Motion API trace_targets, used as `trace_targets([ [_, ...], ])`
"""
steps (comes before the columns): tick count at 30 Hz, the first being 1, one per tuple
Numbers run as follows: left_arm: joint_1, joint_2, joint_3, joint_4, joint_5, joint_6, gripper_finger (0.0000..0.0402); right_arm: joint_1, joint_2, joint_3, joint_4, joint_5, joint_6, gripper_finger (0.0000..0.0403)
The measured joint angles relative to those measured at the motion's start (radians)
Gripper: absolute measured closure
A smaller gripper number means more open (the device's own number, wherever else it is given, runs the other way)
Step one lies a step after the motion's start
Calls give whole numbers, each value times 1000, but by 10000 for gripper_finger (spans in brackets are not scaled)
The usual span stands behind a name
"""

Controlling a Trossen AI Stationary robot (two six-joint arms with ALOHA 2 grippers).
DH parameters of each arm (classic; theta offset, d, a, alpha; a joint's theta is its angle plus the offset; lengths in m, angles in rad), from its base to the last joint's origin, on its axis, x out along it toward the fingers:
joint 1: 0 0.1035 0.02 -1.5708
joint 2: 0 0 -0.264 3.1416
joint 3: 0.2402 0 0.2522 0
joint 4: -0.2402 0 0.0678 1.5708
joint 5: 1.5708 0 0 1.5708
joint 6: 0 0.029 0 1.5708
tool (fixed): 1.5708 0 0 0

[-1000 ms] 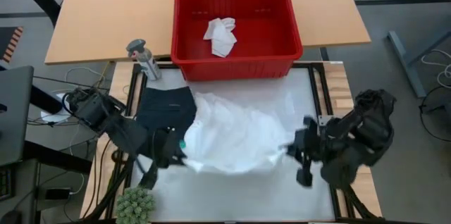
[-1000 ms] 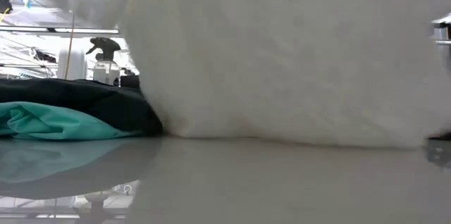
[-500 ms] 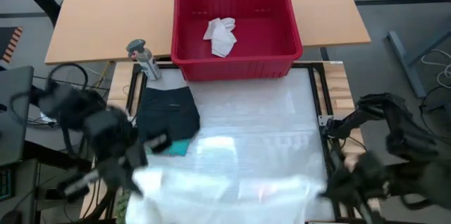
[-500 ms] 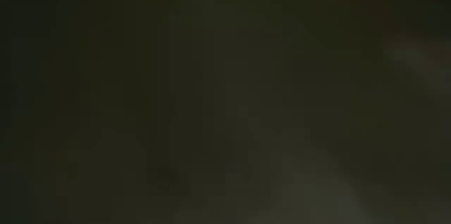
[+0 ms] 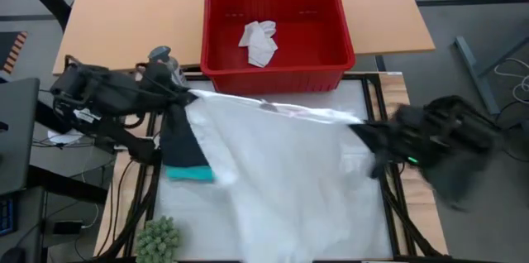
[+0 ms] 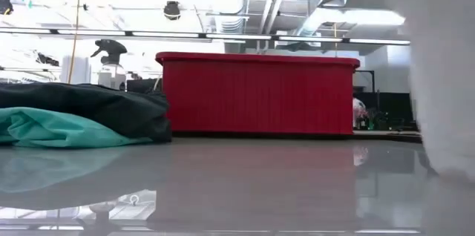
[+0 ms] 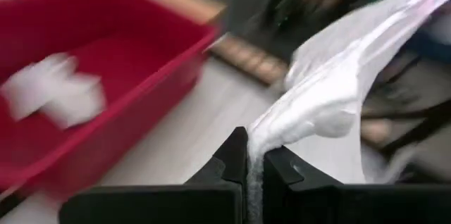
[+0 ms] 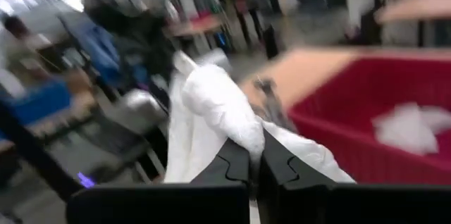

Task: Fold laundry
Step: Fold the white dress

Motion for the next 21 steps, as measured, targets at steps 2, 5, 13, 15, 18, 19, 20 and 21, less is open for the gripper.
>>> trace_targets([
  [2,36,9,-17,-98,23,-49,401,-117,10,-30,-161,-173,223,379],
  [5,69,16,-109,-104,44,-35,401,-286,-11,-188,-42,-371,40,379],
  [13,94,19,-413,10,165,22,401,-513,-7,-430,-137,-569,40,379],
  [15,93,20,-469,48,214,21,401,-528,-6,-438,-152,-594,46,379],
  [18,96,18,-514,131,424,49,401,-521,-8,-410,-154,-701,7,379],
  [19,96,18,-521,165,507,51,401,-512,-8,-394,-153,-738,5,379],
  [20,96,18,-523,198,583,48,401,-499,-8,-375,-153,-782,5,379],
  [21,95,18,-523,238,661,45,401,-483,-8,-352,-147,-838,5,379],
])
